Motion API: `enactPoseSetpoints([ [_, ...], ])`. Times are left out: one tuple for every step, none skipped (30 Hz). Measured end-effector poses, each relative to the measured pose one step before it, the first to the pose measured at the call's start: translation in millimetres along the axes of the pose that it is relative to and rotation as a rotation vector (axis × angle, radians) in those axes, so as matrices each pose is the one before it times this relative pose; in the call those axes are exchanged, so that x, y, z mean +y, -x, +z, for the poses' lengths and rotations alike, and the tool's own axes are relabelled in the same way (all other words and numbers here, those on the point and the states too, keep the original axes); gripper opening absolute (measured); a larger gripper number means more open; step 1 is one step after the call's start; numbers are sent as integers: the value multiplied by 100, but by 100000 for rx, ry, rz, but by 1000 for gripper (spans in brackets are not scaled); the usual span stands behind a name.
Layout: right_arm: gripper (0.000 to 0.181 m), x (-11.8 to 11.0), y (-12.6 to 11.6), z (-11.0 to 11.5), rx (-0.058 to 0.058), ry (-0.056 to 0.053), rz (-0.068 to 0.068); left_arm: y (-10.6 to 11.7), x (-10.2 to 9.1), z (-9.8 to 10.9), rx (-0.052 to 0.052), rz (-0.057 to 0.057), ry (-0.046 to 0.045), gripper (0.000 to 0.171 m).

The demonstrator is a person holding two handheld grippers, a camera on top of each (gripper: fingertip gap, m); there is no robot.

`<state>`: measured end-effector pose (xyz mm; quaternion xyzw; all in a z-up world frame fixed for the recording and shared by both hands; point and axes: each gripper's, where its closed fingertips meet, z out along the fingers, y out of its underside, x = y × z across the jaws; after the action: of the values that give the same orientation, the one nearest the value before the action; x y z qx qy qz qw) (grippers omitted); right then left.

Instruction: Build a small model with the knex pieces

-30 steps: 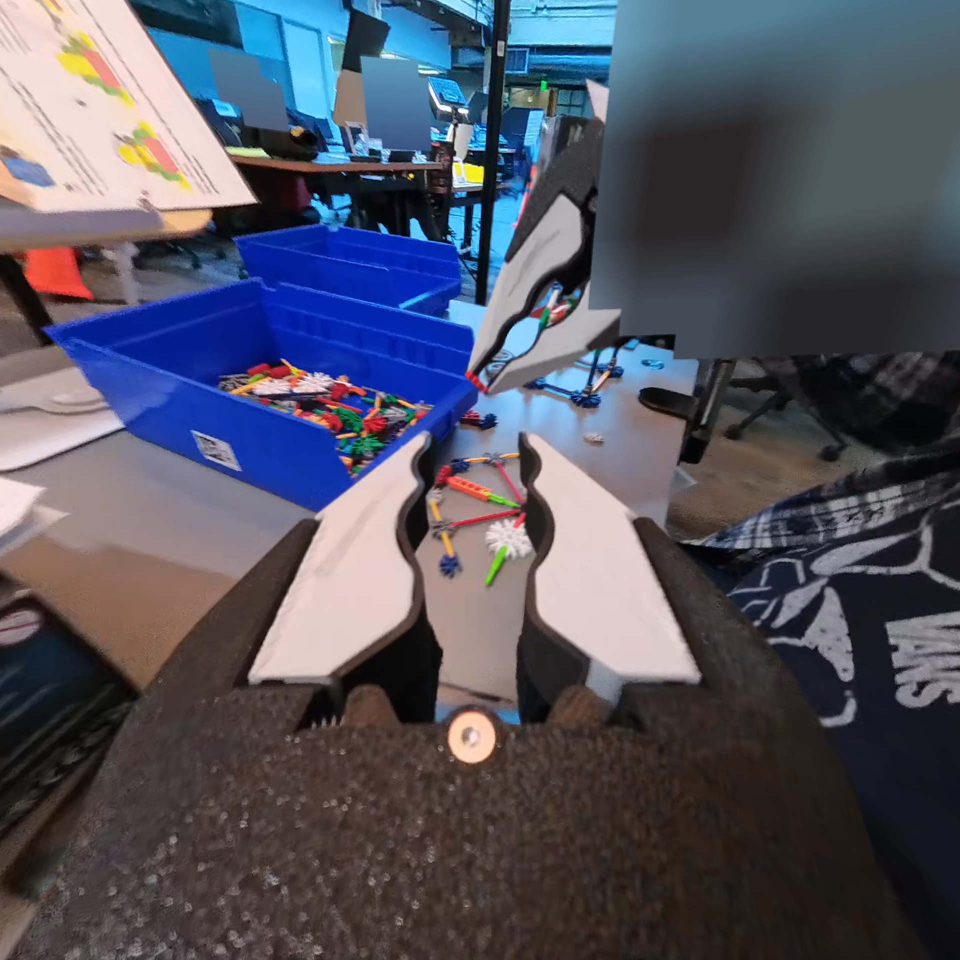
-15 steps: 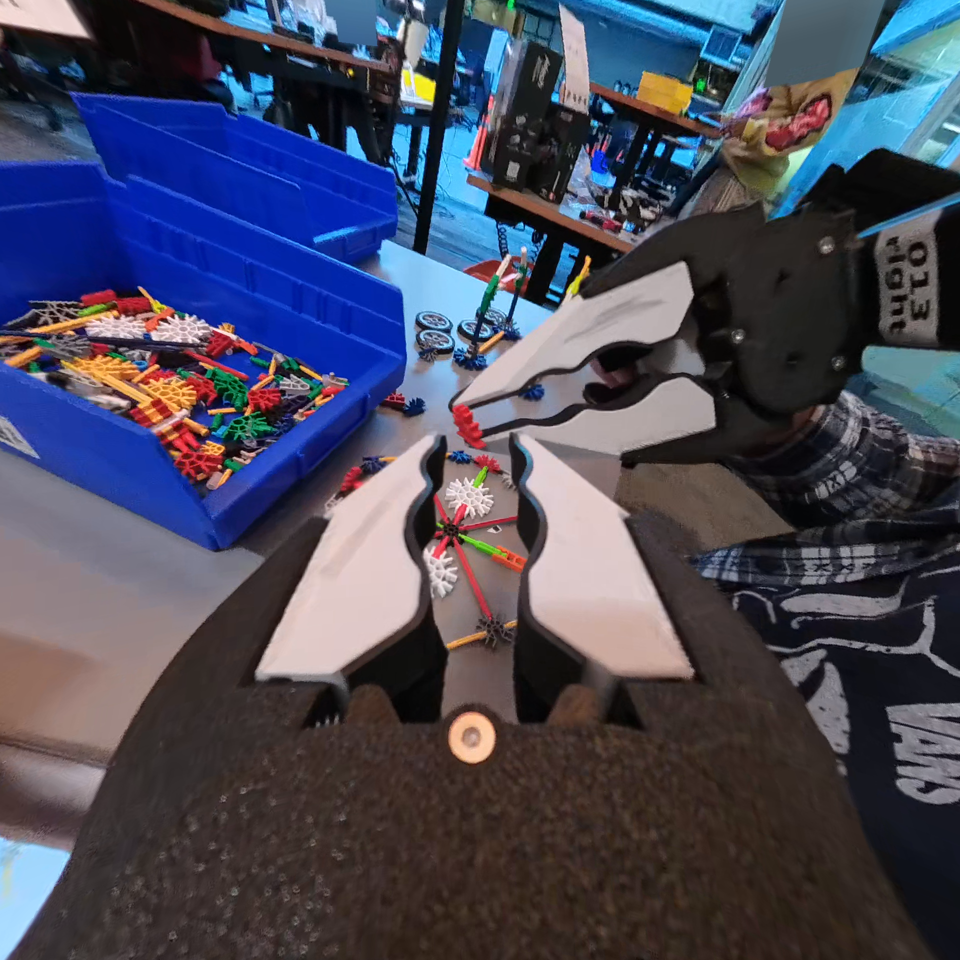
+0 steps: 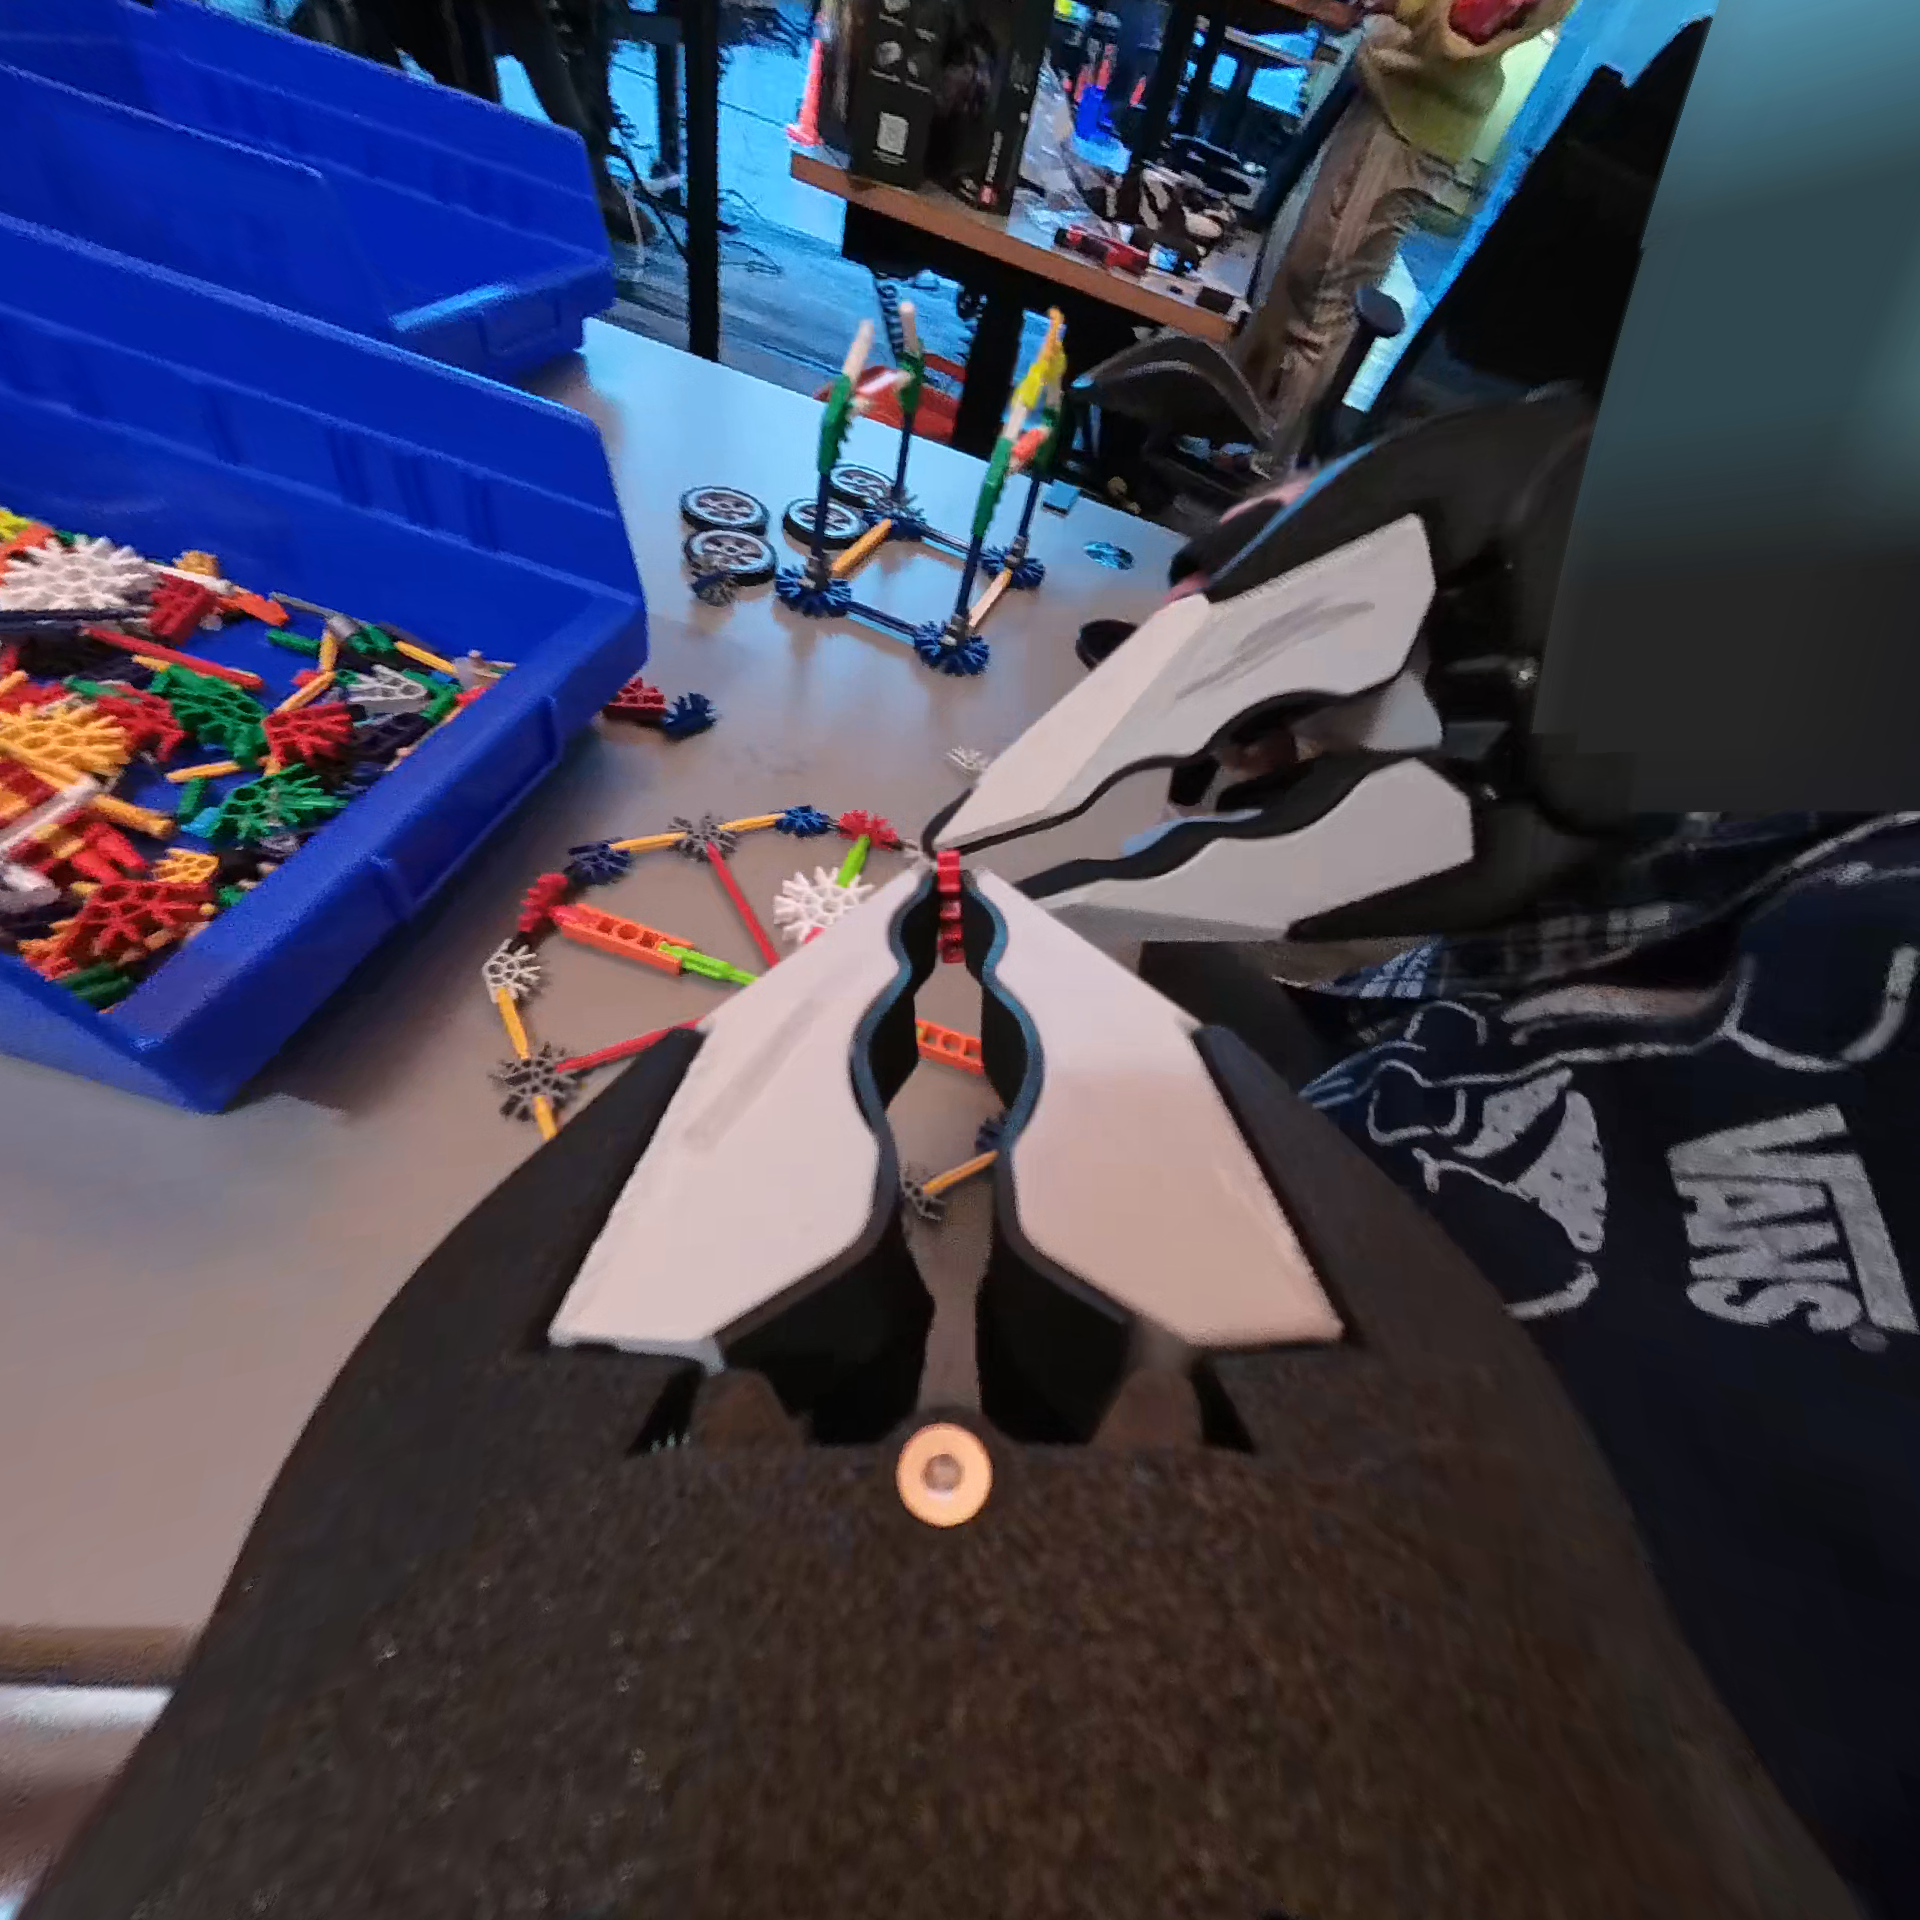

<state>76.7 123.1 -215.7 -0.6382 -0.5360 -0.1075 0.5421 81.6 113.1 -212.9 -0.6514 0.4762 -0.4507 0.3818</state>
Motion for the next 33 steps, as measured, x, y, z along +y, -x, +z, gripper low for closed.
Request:
enactPoseSetpoints([
  [10, 71, 234, -261, -1676, -2125, 5161, -224, 217, 71, 1539, 56, 554, 2],
  [10, 143, 189, -193, -2554, -1907, 5558, -231, 106, 80, 2406, -658, 180, 2],
  [11, 170, 132, -142, -3444, -2177, 7074, -382, -74, 66, 3623, 487, -781, 2],
  [12, 80, -11, -123, -3763, -2525, 8652, -26, 49, 49, 1409, 979, 400, 2],
  [12, 95, -31, -77, -4029, -1760, 8111, 157, 159, 45, 105, 1410, 1540, 2],
  [13, 96, 52, -49, -4078, -1070, 5896, -80, 22, -23, 1409, 2078, 798, 2],
  [15, 146, -90, -29, -2634, -180, 4265, -301, -233, -94, 2379, 1878, -616, 1],
  [16, -111, -76, -59, -2155, -1307, 3753, -84, -80, -84, 767, 2650, 434, 2],
  [16, -128, 152, -32, -3025, -851, 3181, -218, -34, -110, 1456, 2746, 620, 2],
  [16, -104, 240, -21, -2799, -621, 2238, -229, -16, -149, 1547, 2884, 683, 1],
  [16, -7, 262, 44, -2348, -224, 2121, -95, 70, -145, 649, 2293, 997, 2],
  [16, 185, 419, 101, -2998, 872, 2101, -162, -75, -123, 929, 974, -10, 2],
  [16, 216, 446, 132, -2588, 649, 1693, -519, -253, -136, 2723, 1398, -1239, 2],
  [16, 106, 455, 109, -2111, -292, 1355, -826, -336, -132, 3754, 3042, -1810, 2],
  [15, -29, 515, 80, -2116, -1118, 1265, -422, -28, -35, 1165, 2872, 469, 1],
  [9, -144, 460, 18, -1516, -1848, 1085, -213, 318, 55, 192, 2977, 2627, 2],
  [6, -27, 447, 57, -1445, -1029, 1123, -406, 216, 43, 1339, 3709, 1369, 2],
  [1, 60, 463, 89, -1360, -523, 585, -360, -147, -39, 1461, 2405, -1115, 1],
  [0, -70, 317, 93, -88, -1407, 20, -213, -188, -57, 1480, -203, -1294, 1],
  [0, -50, 257, 117, 18, -1140, -17, -157, -169, -26, 1390, -667, -1307, 1],
  [0, -97, 186, 69, 187, -1063, -222, -172, -81, -8, 1278, -16, -952, 1],
  [0, -163, 70, -21, 657, -1281, -753, -42, -46, 3, 335, 125, -630, 1],
  [0, -100, -125, -59, 1450, -748, -654, 120, -11, -20, -433, -252, -52, 2],
  [0, -151, -119, -53, 995, -1017, 97, 87, -110, -50, -331, 168, -592, 2],
  [0, -159, -60, -41, 196, -1172, 1217, 67, -119, -54, -183, 214, -671, 2],
  [0, -94, -230, -41, 860, -899, 1709, 253, 3, -56, -1248, 450, -3, 2],
  [2, 15, -442, -73, 1979, -390, 1506, 257, 72, -85, -1176, 710, 247, 2],
  [7, 37, -313, -76, 1084, -273, 960, 94, 55, -91, 11, 307, -95, 2],
  [8, -110, -148, -114, -30, -1245, 1049, 60, -5, -103, 290, -202, -535, 2],
  [8, -228, -88, -81, -411, -1569, 1549, 164, 0, -72, -471, -246, -418, 2],
  [11, -213, -31, -13, -584, -1064, 1066, 117, 27, -46, -234, -209, -50, 2],
  [11, -156, -23, 39, -241, -494, 249, 45, -60, -41, 17, -91, -494, 2],
  [10, -163, -47, 47, -4, -714, -161, 97, -132, -95, -287, -38, -766, 2],
])
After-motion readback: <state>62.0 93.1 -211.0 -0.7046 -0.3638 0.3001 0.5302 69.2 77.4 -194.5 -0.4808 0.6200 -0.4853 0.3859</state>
